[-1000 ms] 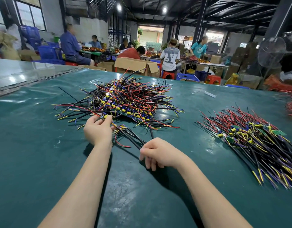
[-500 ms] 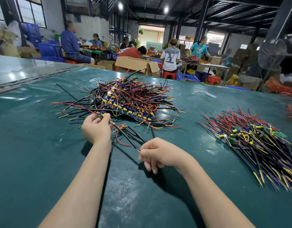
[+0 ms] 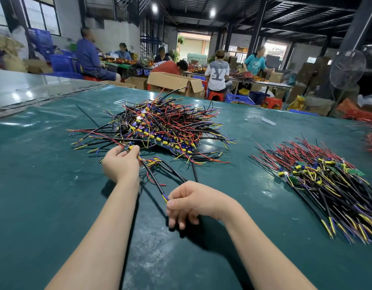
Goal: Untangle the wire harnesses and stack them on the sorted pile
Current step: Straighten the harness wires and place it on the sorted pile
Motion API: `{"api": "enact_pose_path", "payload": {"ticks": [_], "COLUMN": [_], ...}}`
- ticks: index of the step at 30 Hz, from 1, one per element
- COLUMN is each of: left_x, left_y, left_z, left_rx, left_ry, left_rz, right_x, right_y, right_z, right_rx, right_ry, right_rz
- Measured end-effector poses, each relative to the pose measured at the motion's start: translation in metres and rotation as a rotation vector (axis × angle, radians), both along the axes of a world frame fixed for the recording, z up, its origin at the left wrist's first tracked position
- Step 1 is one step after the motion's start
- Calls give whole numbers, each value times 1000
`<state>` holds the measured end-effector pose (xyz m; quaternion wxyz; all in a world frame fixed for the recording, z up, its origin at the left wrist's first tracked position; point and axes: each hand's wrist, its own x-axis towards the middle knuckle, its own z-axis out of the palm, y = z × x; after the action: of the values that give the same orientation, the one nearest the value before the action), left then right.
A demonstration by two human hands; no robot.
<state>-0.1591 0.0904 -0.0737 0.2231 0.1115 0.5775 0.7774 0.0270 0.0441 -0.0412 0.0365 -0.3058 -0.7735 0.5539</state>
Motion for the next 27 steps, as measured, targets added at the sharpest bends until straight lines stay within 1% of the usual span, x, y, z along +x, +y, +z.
{"api": "enact_pose_path", "payload": {"ticks": [9,13,19,24,27], "left_x": [-4,-3,4,3,5], "left_y": [-2,-1,-1,-2,-2], "left_z": [0,-1,2,2,2], "left_rx": [-11,-30,-15,12,-17], "left_ry": [-22,-15,29,37,38], "left_rz": [42,40,15,29,60], "right_x": [-6,-5,-10,-19,-19], "right_y": [-2,-7,-13,-15,-13], "right_z": [-1,3,4,-5,-6], "right_rx": [284,206,199,207,77], "right_ry": [-116,-40,138,56,98], "right_rz": [-95,-59,-85,-43,-92]}}
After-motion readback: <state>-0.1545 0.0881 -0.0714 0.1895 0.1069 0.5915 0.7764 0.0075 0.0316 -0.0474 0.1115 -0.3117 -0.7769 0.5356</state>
